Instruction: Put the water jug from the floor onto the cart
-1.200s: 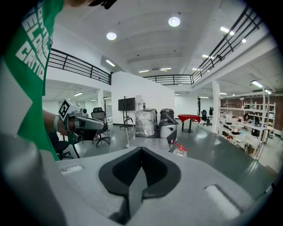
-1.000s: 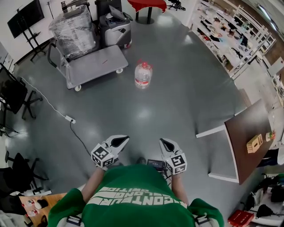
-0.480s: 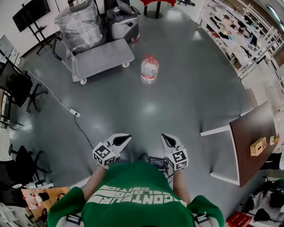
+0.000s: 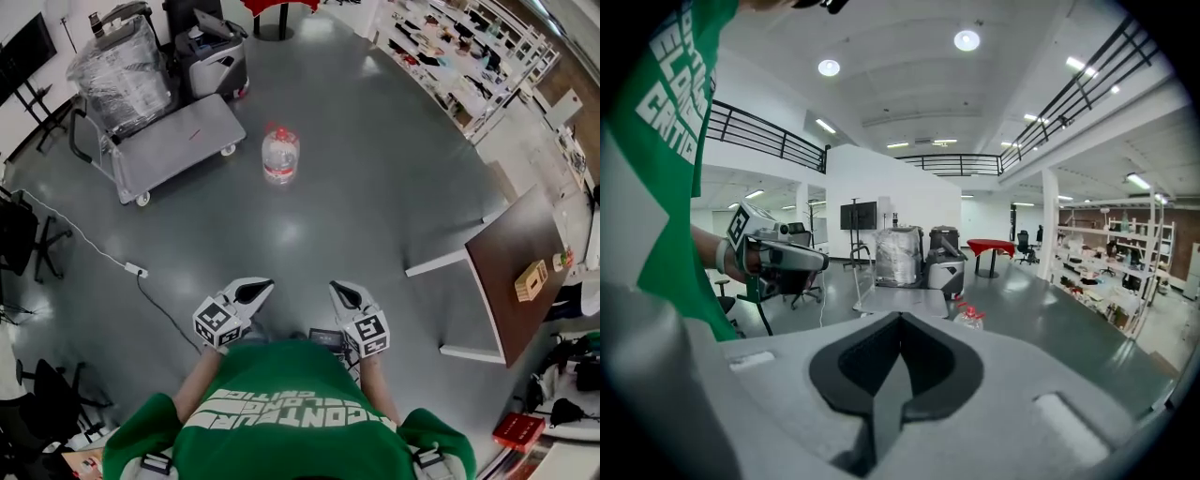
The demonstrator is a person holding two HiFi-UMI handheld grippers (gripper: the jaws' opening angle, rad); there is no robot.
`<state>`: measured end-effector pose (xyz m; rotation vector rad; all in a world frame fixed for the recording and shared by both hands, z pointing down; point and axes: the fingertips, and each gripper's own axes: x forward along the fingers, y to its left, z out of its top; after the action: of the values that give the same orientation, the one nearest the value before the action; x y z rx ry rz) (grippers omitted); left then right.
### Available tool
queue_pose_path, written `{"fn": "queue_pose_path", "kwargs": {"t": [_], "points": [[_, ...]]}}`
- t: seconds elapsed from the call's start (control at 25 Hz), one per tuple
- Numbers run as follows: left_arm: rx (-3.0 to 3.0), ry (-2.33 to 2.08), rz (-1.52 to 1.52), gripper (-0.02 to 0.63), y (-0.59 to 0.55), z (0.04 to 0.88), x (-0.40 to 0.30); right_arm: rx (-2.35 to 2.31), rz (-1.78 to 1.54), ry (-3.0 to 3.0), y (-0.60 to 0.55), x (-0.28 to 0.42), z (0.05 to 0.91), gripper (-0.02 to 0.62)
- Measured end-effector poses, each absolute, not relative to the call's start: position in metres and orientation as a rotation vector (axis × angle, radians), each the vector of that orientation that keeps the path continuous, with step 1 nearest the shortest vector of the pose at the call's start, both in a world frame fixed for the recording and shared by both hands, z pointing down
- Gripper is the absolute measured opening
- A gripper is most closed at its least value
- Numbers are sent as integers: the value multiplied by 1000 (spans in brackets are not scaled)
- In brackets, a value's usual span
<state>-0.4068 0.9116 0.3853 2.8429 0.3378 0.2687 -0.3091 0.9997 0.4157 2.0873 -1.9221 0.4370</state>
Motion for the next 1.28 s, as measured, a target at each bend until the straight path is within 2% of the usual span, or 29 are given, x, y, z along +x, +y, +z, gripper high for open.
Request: {"fn": "queue_pose_path", "kwargs": {"t": [0.44,1.28], "points": [[2813,434,249,12,825,384,-383,2120,449,-1846,918,-302,410,-8],[2744,487,271,12,688,408,-412,2077,482,-1819,774,-343,420,-8]]}}
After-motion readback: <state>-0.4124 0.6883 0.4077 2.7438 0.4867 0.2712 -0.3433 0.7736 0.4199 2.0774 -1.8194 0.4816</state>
